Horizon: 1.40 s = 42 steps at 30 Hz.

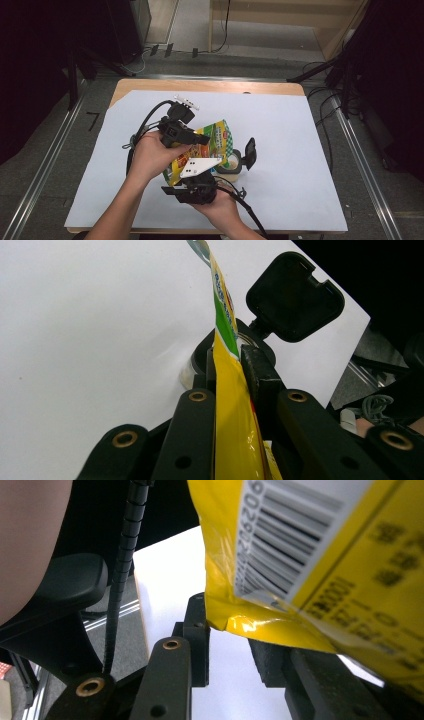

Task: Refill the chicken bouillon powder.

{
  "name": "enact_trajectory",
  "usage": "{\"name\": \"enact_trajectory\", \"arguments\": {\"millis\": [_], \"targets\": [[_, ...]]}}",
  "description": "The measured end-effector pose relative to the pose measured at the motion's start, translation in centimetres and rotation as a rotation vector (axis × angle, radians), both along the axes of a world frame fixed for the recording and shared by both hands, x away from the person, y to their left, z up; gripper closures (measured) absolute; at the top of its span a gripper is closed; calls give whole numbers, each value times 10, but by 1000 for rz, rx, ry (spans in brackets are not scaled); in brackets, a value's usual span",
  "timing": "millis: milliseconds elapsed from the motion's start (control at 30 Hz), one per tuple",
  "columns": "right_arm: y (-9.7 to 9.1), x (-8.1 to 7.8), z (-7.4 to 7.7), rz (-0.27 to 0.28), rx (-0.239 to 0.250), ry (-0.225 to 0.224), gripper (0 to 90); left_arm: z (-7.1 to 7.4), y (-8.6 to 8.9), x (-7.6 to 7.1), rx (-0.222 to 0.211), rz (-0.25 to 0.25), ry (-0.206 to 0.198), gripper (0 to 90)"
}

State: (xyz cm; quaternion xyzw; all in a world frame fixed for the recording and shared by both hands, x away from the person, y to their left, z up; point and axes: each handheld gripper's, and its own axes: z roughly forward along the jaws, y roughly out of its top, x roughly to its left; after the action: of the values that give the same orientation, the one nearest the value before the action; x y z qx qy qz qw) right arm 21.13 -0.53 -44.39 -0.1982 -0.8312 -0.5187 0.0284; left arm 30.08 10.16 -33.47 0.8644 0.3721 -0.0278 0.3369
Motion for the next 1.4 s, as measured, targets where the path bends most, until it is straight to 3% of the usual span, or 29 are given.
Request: {"name": "enact_trajectory", "arguments": {"millis": [467, 767, 967, 1200, 1400], "targets": [[1, -2, 0, -20, -9, -50, 752, 5, -2, -4, -8, 0, -33, 835], [0, -1, -1, -27, 7, -48, 760, 6, -3, -6, -11, -6, -44, 828], [-1, 0, -3, -28, 16, -29, 769, 5, -5, -5, 1, -4, -54, 825], [-1, -1, -2, -27, 39, -8, 779, 6, -7, -6, -12, -1, -52, 818], [-1, -2, -4, -35, 40, -25, 782, 6, -8, -7, -20, -8, -43, 823]]}}
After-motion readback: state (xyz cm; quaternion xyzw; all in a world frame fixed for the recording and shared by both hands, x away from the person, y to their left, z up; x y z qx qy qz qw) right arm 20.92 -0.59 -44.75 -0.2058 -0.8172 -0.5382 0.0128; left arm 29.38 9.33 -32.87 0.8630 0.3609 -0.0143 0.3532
